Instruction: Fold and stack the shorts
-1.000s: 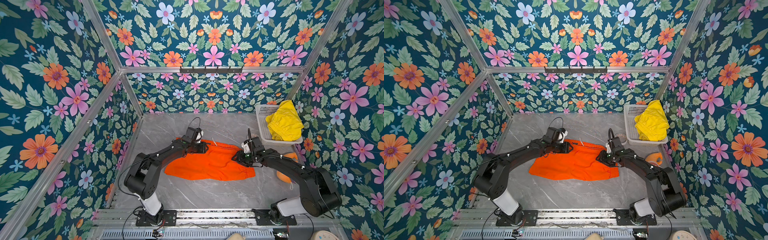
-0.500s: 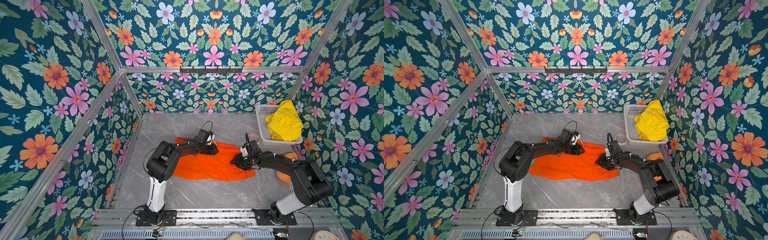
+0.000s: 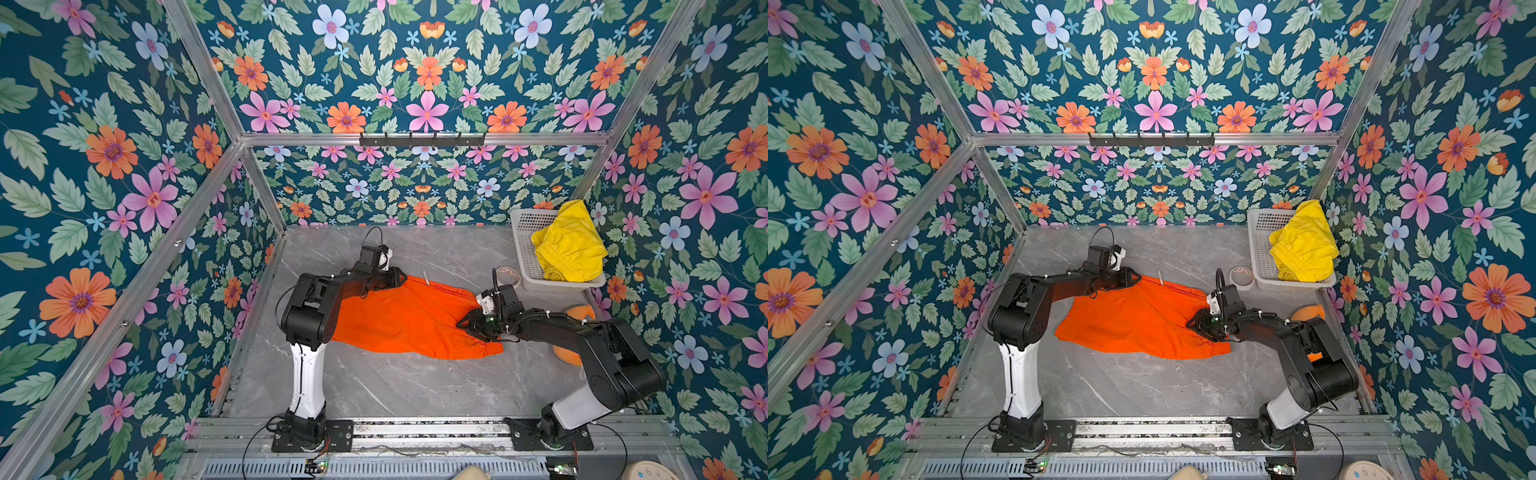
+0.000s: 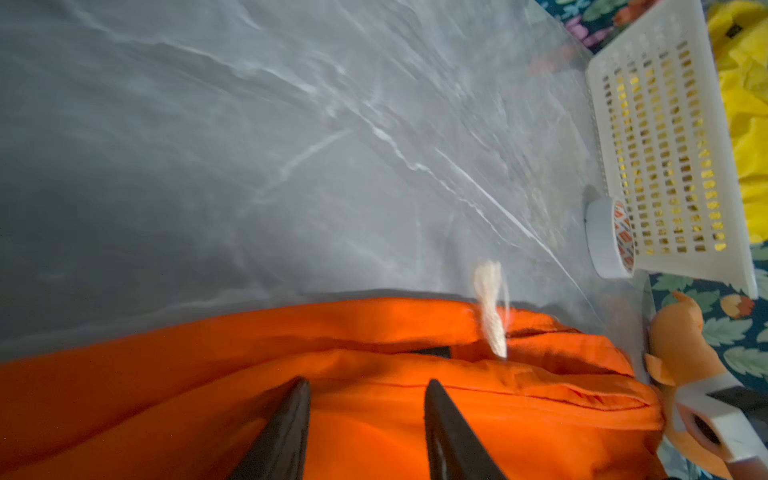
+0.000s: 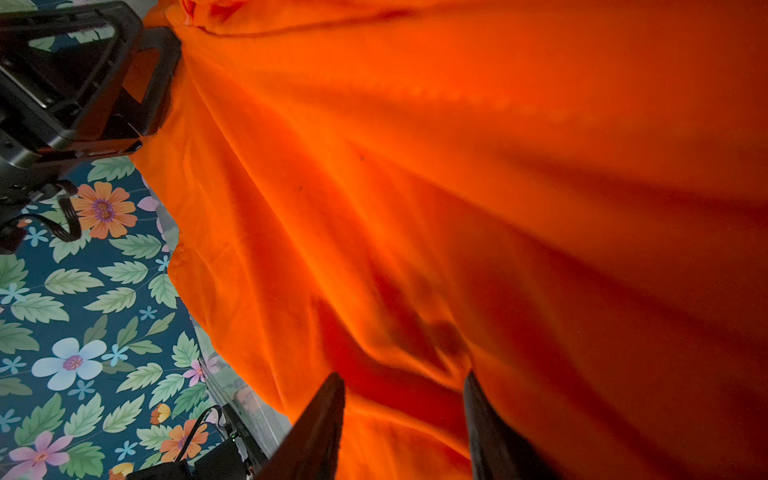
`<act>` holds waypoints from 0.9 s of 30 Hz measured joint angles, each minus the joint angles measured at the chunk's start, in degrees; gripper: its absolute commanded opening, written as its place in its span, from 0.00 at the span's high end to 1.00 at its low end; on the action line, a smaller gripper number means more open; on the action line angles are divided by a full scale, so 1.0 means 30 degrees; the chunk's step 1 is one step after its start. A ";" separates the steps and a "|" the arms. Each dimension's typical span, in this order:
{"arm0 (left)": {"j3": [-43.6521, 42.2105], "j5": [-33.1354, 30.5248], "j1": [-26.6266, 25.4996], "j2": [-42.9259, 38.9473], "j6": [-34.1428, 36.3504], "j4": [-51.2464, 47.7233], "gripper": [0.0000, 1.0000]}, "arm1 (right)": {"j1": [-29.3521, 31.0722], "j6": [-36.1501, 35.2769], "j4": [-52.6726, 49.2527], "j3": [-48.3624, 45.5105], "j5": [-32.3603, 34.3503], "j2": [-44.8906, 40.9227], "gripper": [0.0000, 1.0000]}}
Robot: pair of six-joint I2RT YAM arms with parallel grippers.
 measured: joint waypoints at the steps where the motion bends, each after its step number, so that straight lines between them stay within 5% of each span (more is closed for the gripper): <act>1: -0.0015 -0.0015 0.0313 -0.0117 -0.0182 -0.0058 0.52 | 0.0000 0.0000 -0.0350 0.0138 0.0044 -0.0109 0.50; 7: -0.0109 -0.0131 0.1231 -0.2696 0.0328 -0.1231 0.52 | -0.0197 -0.0226 -0.3453 0.2047 0.0816 -0.2645 0.41; 11: -0.1042 -0.0284 0.0423 -0.5581 0.1086 -0.2310 0.51 | -0.2178 -0.0350 -0.4524 0.2178 0.0801 -0.5559 0.39; 21: -0.2004 -0.1392 -0.8306 -0.7657 0.6557 -0.3424 0.49 | -1.1948 -0.1443 -0.8225 -0.0364 -0.2987 -0.9260 0.39; 27: -0.0117 -0.1195 -1.2276 -0.5107 0.9930 -0.2907 0.48 | -1.4520 -0.2200 -0.8590 -0.1443 -0.4983 -0.9202 0.39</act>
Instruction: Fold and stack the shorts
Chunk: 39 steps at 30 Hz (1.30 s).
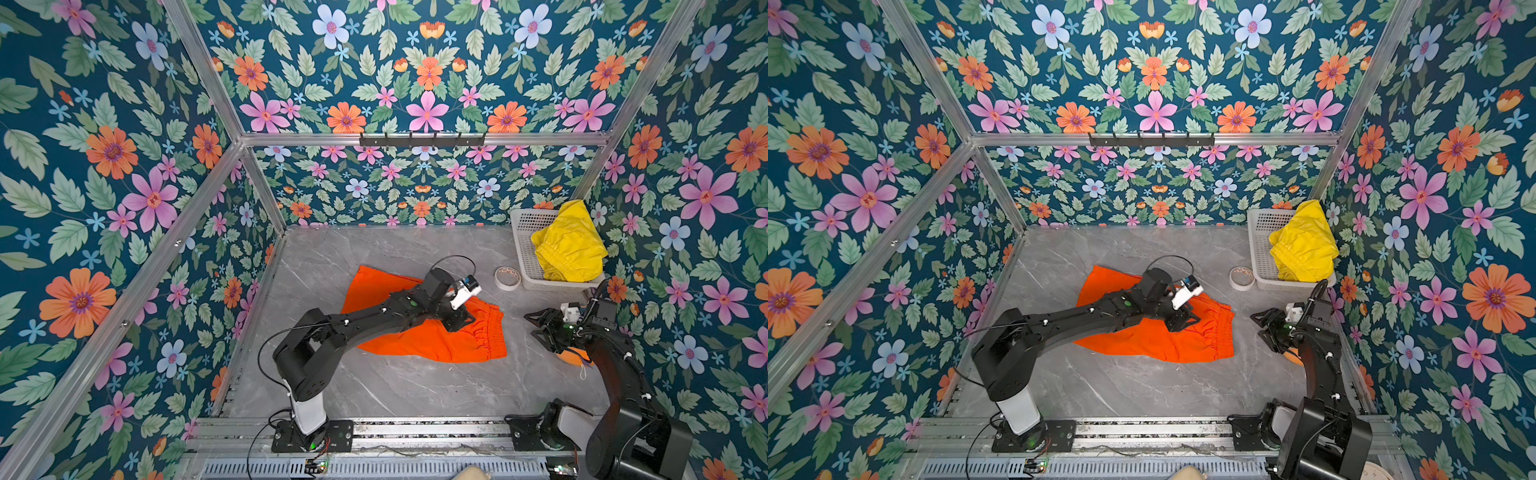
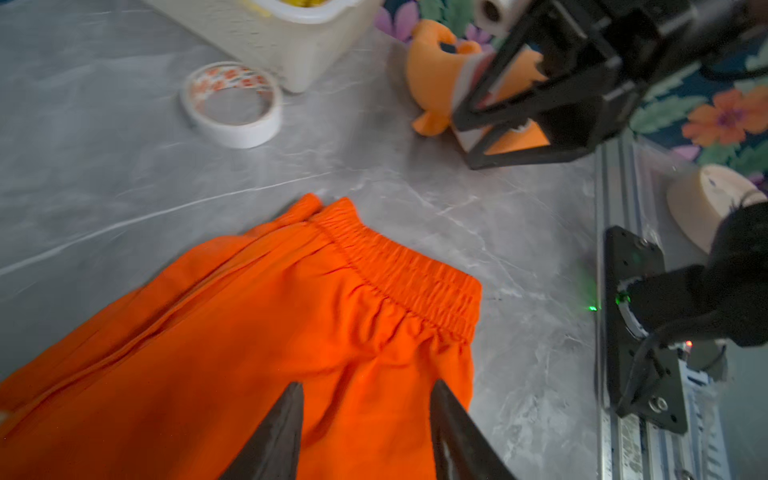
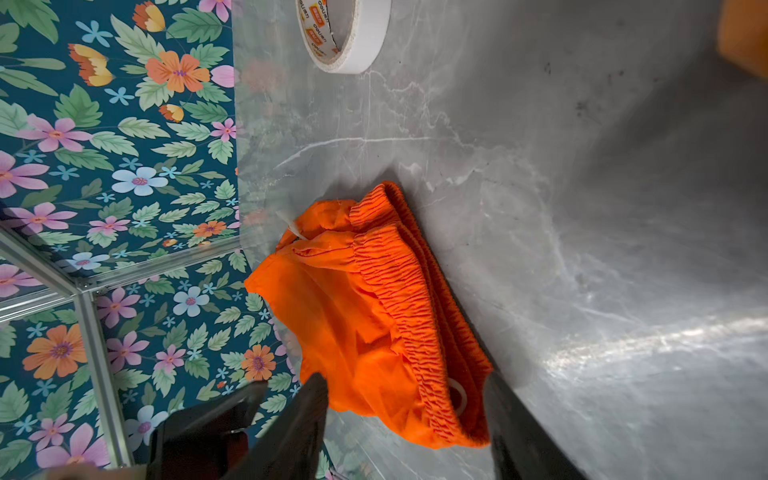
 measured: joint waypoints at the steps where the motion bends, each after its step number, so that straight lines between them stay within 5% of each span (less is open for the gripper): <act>1: 0.0262 0.0022 -0.0350 0.0393 0.0386 0.0029 0.48 | -0.0036 -0.0015 0.0022 -0.0087 -0.0168 0.0051 0.39; 9: 0.2171 -0.0568 -0.3279 0.3905 0.4575 0.0131 0.37 | -0.0546 0.0087 0.0867 -0.1093 -0.0750 0.0452 0.40; 22: 0.2098 -0.2273 -0.3825 0.5719 0.7176 0.0299 0.32 | -0.0838 0.0896 0.2346 -0.2018 -0.1231 0.0998 0.39; 25: 0.1785 -0.2965 -0.3840 0.5982 0.7257 0.1188 0.41 | -0.0838 0.0896 0.2390 -0.2229 -0.1428 0.0889 0.39; 31: 0.0306 -0.4379 -0.3759 0.5610 0.5887 0.3905 0.74 | -0.0284 0.0903 0.1953 -0.2382 -0.1858 0.0488 0.36; 39: -0.4138 -0.4109 -0.3359 0.2914 0.2769 0.8422 0.79 | 0.2273 0.3373 0.2783 -0.1865 -0.2718 0.1421 0.28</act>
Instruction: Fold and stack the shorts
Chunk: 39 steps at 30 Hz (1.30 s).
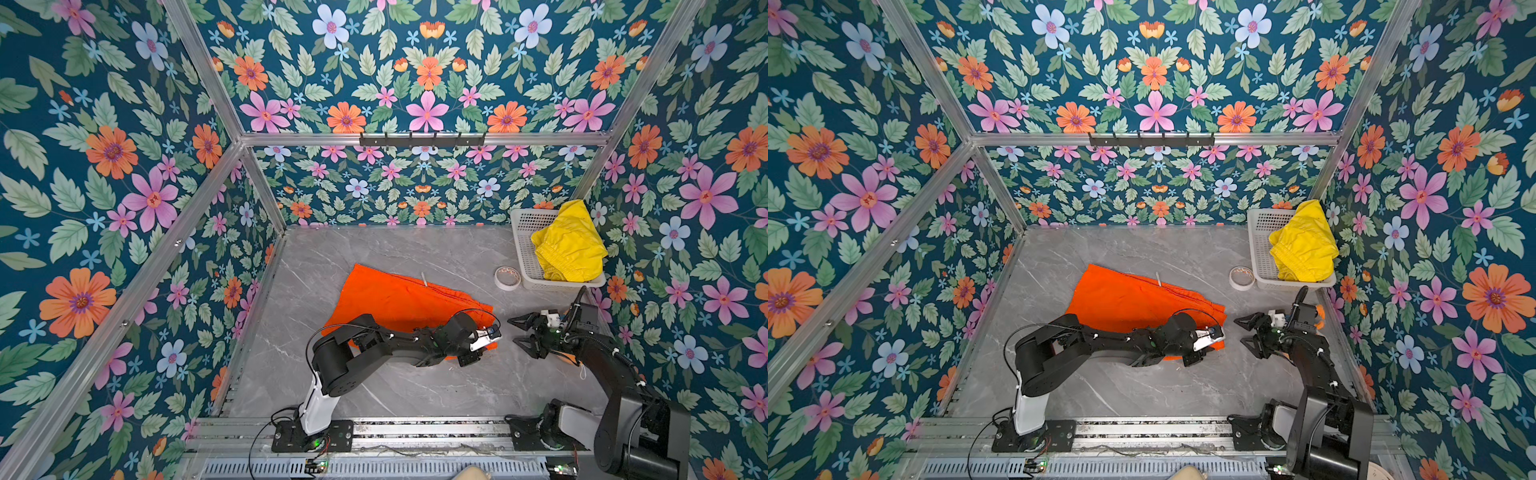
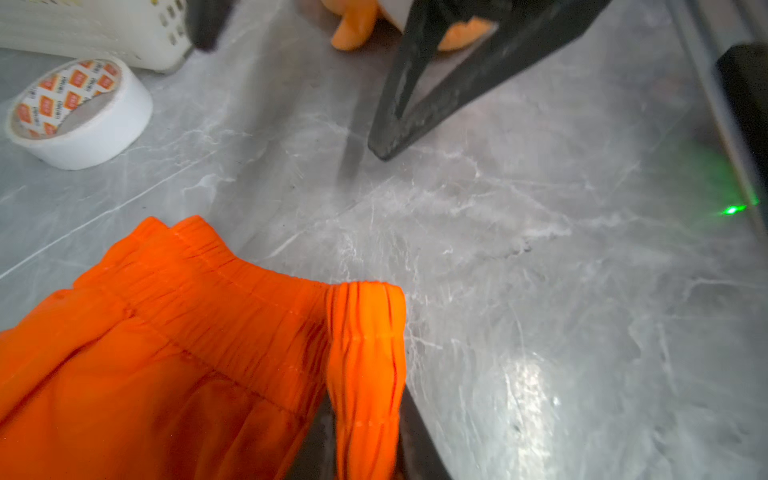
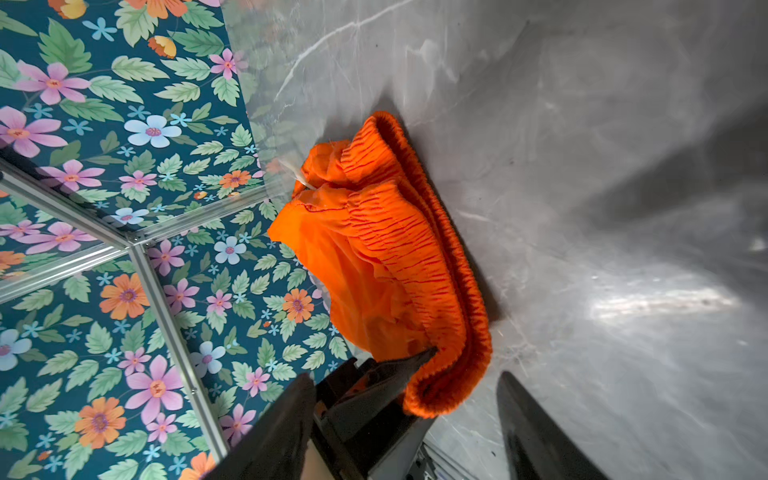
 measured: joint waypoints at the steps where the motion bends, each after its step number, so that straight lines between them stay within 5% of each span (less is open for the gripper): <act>1: -0.0430 0.0058 0.0051 -0.0211 -0.0328 0.0772 0.79 | 0.0342 0.0525 0.0248 0.0000 -0.0022 0.0204 0.28; 11: -0.2302 0.0124 0.0233 -0.1064 -0.1989 0.5406 0.79 | 0.3366 0.4619 0.3410 -0.0306 -0.0328 0.1647 0.26; 21: -0.2222 -0.0211 0.0255 -0.0991 -0.2375 0.6543 0.77 | 0.4940 0.6528 0.5814 -0.0328 -0.0240 0.2987 0.28; 24: -0.2055 0.0160 0.0255 -0.0918 -0.2448 0.6506 0.70 | 0.5238 0.6812 0.6455 -0.0022 -0.0073 0.3526 0.45; 27: -0.1923 0.0350 0.0291 -0.1049 -0.2594 0.6331 0.47 | 0.5355 0.6805 0.6783 0.0109 0.0146 0.3876 0.70; 30: -0.2106 0.0889 0.0838 -0.1617 -0.3541 0.6098 0.36 | 0.5355 0.6448 0.6419 0.0510 0.0627 0.3993 0.87; 39: -0.2623 0.0226 0.4459 -0.6273 -0.8845 0.1209 0.36 | 0.5384 -0.0066 -0.1872 0.6040 0.4131 0.2878 0.92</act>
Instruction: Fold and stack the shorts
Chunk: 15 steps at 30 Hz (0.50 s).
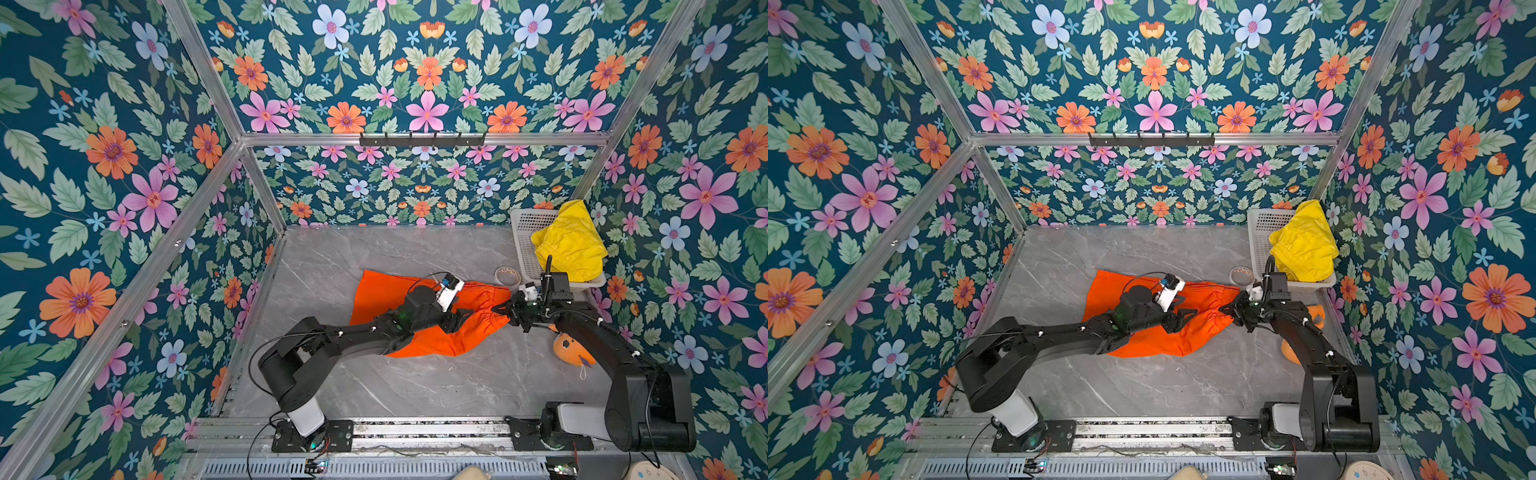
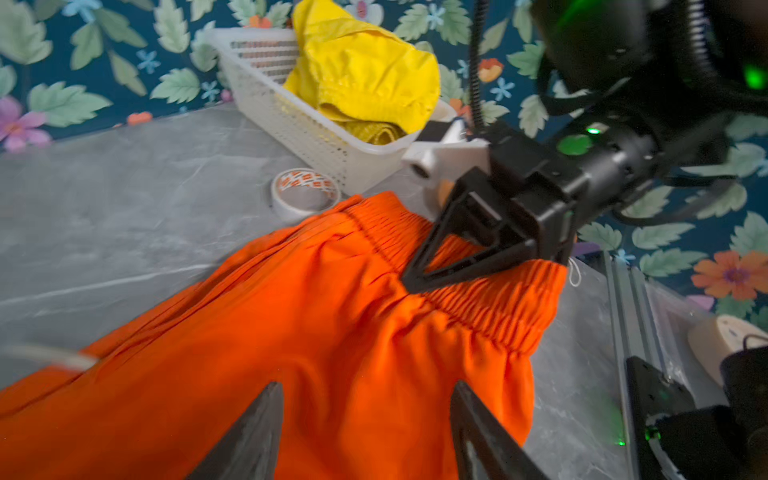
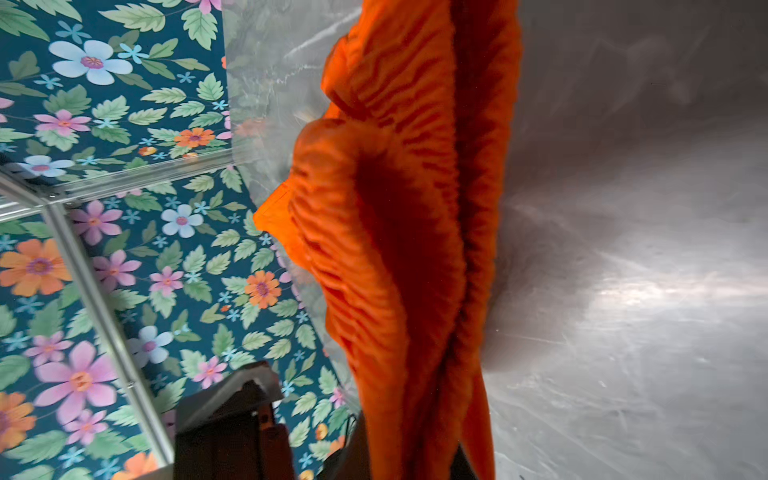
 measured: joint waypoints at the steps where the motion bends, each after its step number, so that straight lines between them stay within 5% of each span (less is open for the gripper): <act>1: 0.0066 -0.0146 0.0568 -0.0539 -0.0568 -0.1013 0.36 | -0.0022 -0.0707 -0.0896 0.0605 0.0423 0.0007 0.91; 9: -0.1370 -0.1370 0.5741 -0.3599 -0.4590 -0.9085 0.41 | -0.0015 -0.5479 -0.6084 0.4605 0.3410 0.0933 0.91; 15: -0.3053 -0.0750 0.8007 -0.3927 -0.5668 -1.0892 0.48 | 0.0233 -0.7563 -0.8153 0.7300 0.5180 0.1916 0.91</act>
